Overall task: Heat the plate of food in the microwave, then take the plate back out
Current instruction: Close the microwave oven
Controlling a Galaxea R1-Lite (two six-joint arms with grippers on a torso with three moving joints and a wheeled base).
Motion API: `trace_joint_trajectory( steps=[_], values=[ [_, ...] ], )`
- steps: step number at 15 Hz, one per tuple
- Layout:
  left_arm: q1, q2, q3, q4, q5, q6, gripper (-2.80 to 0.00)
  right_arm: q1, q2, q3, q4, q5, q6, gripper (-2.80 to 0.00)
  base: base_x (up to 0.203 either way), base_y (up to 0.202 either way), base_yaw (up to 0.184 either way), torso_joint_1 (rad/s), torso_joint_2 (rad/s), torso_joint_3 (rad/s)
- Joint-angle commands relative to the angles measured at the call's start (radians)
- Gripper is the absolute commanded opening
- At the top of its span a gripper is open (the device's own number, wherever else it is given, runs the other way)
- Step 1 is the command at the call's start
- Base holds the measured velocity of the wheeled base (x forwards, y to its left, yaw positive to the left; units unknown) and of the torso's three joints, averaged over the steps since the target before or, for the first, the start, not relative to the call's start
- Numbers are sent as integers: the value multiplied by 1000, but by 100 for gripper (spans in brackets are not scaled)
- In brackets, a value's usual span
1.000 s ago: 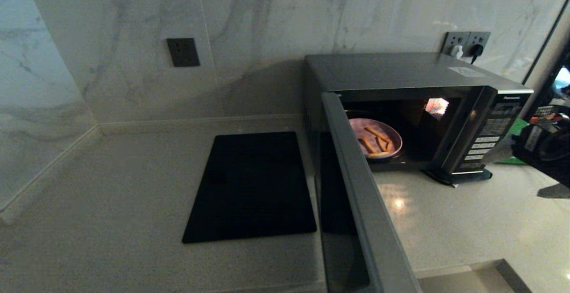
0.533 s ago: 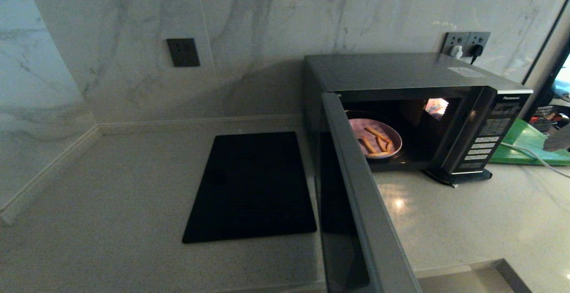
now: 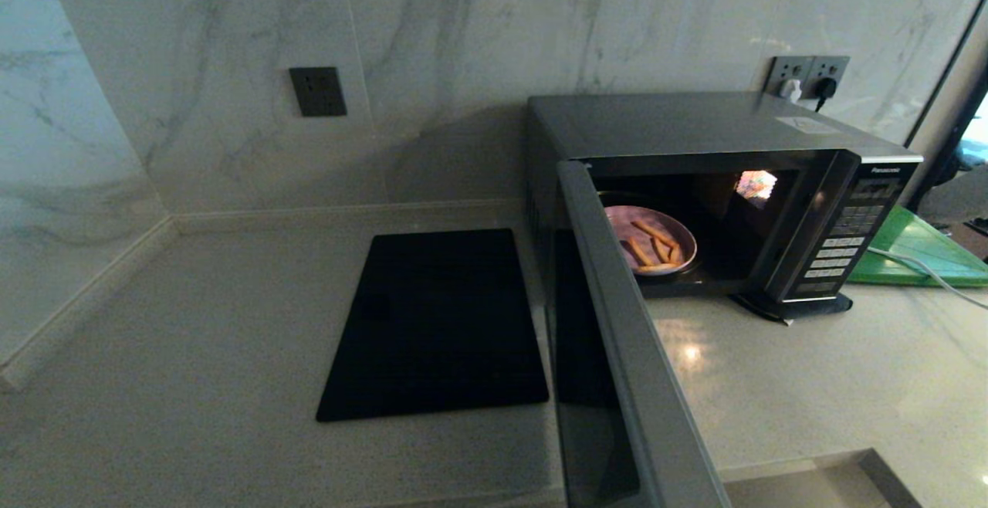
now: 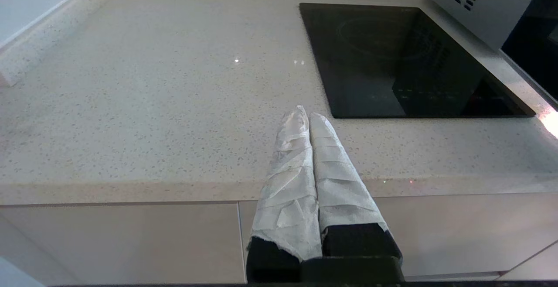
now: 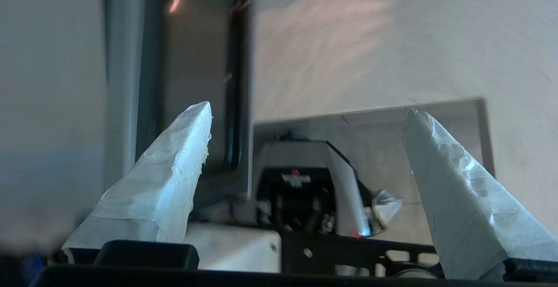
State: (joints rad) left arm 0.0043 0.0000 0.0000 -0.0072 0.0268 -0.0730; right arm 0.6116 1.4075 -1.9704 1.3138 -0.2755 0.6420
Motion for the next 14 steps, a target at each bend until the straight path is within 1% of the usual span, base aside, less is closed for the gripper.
trace_joint_trajectory(
  steps=[1,3,5,6,8,9,10,11,12,14],
  values=[
    [0,2,0,0,1,-1,-280,99,31,-5,7,-1,-29,0,0,0,0,0,0,0],
    [0,2,0,0,1,-1,-280,161,63,-6,6,-21,-48,0,0,0,0,0,0,0],
    [0,2,0,0,1,-1,-280,189,108,-5,1,-123,-59,0,0,0,0,0,0,0],
    [0,2,0,0,1,-1,-280,195,123,-5,-22,-145,-60,0,0,0,0,0,0,0],
    [0,2,0,0,1,-1,-280,204,137,-5,-38,-145,-61,0,0,0,0,0,0,0],
    [0,2,0,0,1,-1,-280,208,142,-7,-48,-145,-61,-280,0,0,0,0,0,0],
    [0,2,0,0,1,-1,-280,213,146,-6,-71,-146,-64,-280,0,0,0,0,0,0],
    [0,2,0,0,1,-1,-280,225,148,-5,-92,-145,-93,-280,0,0,0,0,0,0],
    [0,2,0,0,1,-1,-280,248,148,-5,-102,-144,-120,-280,0,0,0,0,0,0],
    [0,2,0,0,1,-1,-280,309,155,-5,-106,-143,-129,-280,0,0,0,0,0,0]
  ],
)
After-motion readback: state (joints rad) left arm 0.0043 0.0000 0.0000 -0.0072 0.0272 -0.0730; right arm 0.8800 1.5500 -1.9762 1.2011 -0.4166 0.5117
